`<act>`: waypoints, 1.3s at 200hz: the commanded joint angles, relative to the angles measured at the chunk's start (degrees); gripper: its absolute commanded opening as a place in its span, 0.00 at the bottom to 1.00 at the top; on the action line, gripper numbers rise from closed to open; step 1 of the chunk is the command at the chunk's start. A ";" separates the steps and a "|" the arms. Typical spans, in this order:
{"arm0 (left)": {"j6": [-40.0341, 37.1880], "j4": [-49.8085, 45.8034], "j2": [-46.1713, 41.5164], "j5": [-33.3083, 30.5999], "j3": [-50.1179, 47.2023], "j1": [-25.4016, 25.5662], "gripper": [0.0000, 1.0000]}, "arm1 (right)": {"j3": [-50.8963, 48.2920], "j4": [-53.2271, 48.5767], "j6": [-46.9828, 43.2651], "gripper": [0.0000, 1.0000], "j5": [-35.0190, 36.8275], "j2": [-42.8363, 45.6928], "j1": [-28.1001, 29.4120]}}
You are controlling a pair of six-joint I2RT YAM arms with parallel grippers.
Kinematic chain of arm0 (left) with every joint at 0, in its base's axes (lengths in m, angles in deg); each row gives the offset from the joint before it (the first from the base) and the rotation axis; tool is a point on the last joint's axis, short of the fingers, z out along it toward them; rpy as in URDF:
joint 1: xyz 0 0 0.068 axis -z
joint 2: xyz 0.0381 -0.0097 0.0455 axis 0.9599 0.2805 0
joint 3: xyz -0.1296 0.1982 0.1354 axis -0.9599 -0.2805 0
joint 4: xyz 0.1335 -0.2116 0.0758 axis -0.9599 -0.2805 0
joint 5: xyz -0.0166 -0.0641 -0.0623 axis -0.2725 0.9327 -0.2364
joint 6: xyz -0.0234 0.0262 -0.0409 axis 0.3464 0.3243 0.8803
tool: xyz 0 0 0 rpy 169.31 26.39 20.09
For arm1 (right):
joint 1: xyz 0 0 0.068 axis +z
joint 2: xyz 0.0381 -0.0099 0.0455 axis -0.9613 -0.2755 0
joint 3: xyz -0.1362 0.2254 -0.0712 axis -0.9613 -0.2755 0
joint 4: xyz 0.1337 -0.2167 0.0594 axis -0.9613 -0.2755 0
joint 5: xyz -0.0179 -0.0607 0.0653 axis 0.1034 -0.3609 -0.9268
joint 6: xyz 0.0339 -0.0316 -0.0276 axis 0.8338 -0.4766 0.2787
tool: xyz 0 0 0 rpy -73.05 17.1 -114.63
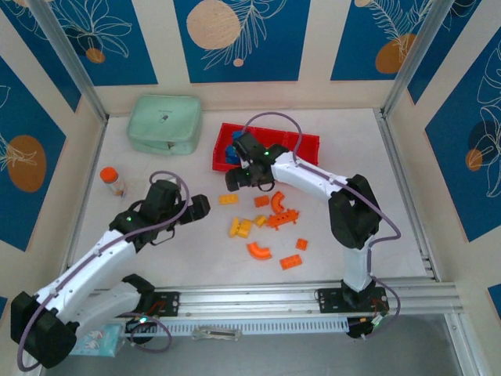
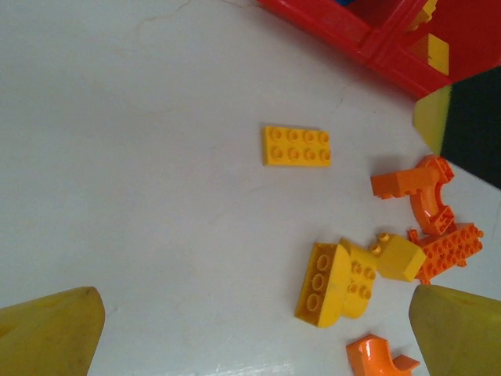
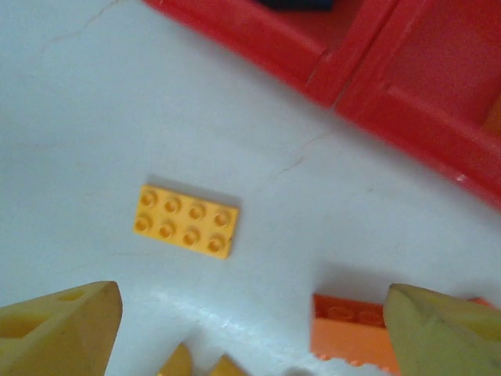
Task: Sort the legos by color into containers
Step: Pick up the lego from the center of the table.
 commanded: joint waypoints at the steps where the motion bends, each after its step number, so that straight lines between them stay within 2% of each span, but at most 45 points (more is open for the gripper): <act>1: 2.19 -3.43 -3.15 -2.76 -2.19 -0.31 0.99 | -0.14 1.75 7.79 0.90 -0.93 -1.89 2.01; 65: 3.62 -7.74 -8.80 -6.02 -3.97 -0.39 0.99 | 5.80 0.23 16.33 1.00 4.48 -11.76 7.51; 119: 4.16 -8.66 -10.73 -8.16 -4.88 -0.48 0.99 | 13.22 -3.52 17.96 1.00 10.27 -18.87 9.42; 159: 3.79 -9.06 -10.83 -8.47 -4.90 -0.66 0.99 | 16.28 -6.61 17.47 0.93 14.40 -22.23 9.70; 187: 3.80 -8.94 -10.74 -8.49 -5.03 -0.75 0.99 | 16.20 -6.00 16.90 0.85 13.86 -22.89 9.64; 237: 3.78 -8.98 -10.66 -8.23 -4.87 -1.01 0.99 | 15.56 -4.70 15.57 0.65 12.78 -22.43 10.01; 260: 3.72 -8.99 -10.57 -7.86 -4.37 -1.01 0.99 | 14.65 -3.66 14.47 0.62 12.40 -20.94 9.97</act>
